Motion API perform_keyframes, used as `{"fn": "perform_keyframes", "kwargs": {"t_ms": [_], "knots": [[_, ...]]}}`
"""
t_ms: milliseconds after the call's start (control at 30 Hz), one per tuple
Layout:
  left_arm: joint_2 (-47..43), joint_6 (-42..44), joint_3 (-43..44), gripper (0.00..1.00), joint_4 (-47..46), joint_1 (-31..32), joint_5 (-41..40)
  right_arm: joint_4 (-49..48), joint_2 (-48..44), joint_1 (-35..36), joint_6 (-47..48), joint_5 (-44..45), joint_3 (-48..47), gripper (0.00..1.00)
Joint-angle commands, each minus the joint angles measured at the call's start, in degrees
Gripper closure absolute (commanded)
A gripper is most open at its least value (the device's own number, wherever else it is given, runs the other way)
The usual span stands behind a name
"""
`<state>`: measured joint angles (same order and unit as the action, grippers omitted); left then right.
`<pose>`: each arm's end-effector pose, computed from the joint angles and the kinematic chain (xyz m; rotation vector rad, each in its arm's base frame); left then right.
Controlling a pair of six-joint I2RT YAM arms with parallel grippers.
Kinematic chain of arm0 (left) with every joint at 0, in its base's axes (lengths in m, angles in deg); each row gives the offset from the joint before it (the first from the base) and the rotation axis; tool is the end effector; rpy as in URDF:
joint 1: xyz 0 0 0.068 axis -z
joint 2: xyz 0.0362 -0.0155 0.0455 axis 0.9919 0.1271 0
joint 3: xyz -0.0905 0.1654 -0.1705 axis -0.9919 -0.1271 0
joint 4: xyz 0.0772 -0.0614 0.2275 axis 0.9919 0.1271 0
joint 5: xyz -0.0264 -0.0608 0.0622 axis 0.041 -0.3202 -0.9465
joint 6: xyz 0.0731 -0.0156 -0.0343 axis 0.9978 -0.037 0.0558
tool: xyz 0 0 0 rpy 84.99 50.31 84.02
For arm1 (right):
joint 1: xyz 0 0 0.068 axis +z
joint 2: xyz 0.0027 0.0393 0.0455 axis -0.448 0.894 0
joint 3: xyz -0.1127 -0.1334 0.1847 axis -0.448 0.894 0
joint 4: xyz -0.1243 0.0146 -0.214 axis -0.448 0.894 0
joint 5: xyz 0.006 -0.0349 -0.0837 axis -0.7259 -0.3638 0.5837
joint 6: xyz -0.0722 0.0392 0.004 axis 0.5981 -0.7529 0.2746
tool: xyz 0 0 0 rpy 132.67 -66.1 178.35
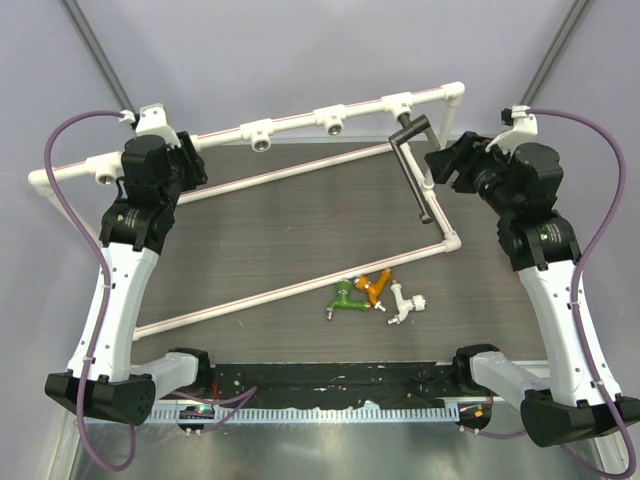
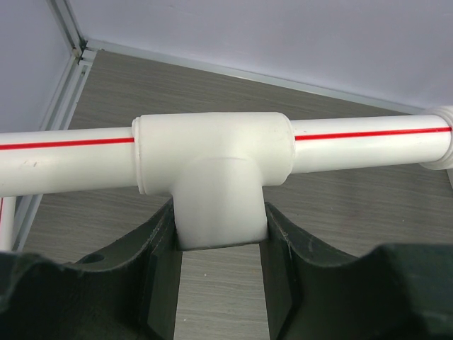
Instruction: Install the water faucets
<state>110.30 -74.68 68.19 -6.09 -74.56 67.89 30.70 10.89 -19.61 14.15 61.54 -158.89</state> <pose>0.2630 -0.0223 0.4161 -0.2817 1.8436 -0.0994 0.2394 0.0404 0.4301 0.0898 1.7378 0.4833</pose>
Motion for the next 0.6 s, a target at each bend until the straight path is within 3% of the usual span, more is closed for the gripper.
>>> {"fn": "perform_keyframes", "kwargs": {"t_ms": [0, 333, 567], "knots": [[-1.53, -0.25, 1.26, 1.00, -4.03, -2.69, -7.79, 2.08, -1.10, 3.19, 1.00, -3.17, 2.74, 0.33], [-1.88, -0.52, 1.17, 1.00, -4.12, -2.69, -7.26, -0.72, -0.05, 8.46, 1.00, -5.89, 9.86, 0.34], [-1.97, -0.34, 1.17, 1.00, -4.21, -2.69, -7.26, -8.28, 2.59, 8.64, -3.65, -17.74, 8.73, 0.38]]}}
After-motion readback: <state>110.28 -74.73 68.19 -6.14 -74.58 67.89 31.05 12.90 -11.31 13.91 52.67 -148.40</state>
